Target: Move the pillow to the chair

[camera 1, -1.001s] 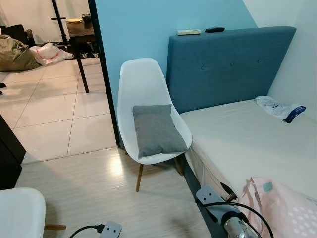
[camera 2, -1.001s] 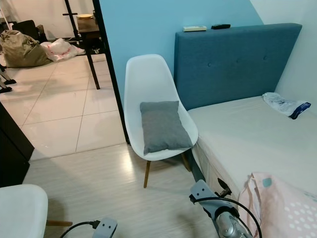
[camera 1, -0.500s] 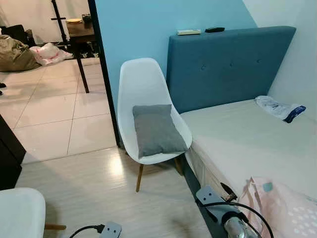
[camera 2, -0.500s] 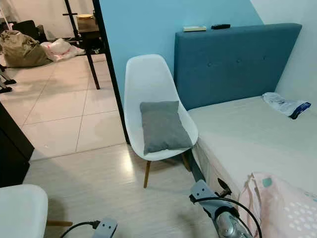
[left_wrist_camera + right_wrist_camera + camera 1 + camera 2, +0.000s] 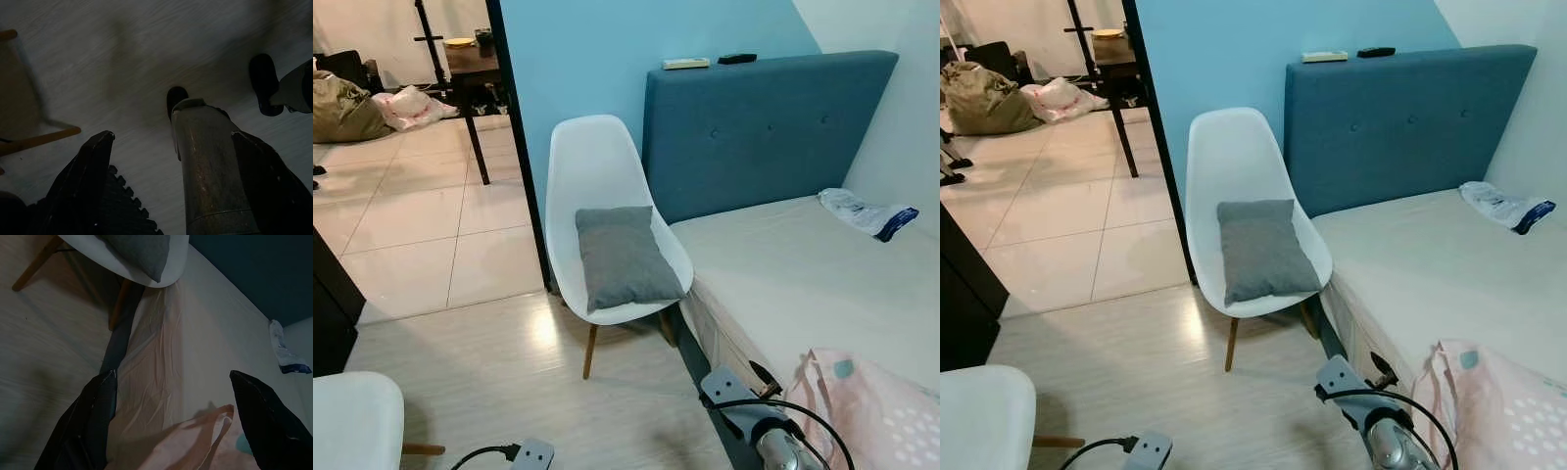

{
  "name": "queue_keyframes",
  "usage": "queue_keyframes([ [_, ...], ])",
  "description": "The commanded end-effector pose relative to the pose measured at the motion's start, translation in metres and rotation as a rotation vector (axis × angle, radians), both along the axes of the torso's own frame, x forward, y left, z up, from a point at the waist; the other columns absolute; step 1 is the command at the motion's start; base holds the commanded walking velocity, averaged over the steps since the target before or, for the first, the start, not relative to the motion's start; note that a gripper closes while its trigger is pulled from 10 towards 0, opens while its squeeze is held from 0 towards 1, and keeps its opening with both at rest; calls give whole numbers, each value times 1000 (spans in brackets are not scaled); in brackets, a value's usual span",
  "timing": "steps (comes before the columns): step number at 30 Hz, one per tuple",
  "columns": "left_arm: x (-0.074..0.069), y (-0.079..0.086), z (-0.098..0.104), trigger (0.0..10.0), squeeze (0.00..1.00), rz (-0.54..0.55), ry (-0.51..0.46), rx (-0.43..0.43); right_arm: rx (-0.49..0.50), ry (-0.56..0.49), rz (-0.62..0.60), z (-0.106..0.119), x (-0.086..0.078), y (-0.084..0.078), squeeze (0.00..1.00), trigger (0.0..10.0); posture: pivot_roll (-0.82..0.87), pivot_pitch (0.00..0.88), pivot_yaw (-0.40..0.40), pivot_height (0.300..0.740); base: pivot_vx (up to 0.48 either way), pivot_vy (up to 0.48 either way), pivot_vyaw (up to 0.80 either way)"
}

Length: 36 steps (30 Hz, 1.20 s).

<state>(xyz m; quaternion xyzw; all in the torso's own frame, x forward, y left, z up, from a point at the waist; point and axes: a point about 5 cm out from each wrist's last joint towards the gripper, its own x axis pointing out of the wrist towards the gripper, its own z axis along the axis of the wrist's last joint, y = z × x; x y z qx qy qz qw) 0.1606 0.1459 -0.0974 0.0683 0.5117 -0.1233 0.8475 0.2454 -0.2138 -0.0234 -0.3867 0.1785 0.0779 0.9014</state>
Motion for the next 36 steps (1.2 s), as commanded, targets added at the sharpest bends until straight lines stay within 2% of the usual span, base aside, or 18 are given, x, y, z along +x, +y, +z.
queue_keyframes([
  [1, -5, 3, -2, 10000, 0, -15, 23, 14, 12, 4, -10, -2, -1, 1, 0, 10000, -34, 0, 3, 740, 0, 0, 0],
  [20, 1, 1, 0, 10000, 0, -31, 11, 10, 10, 12, -14, -2, -2, 1, 0, 10000, -43, 0, 5, 740, 0, 0, 0],
  [36, -1, -2, -1, 10000, 0, -21, 14, -6, 10, 9, -13, -3, -5, -1, 0, 10000, -41, 0, -8, 740, 0, 0, 0],
])
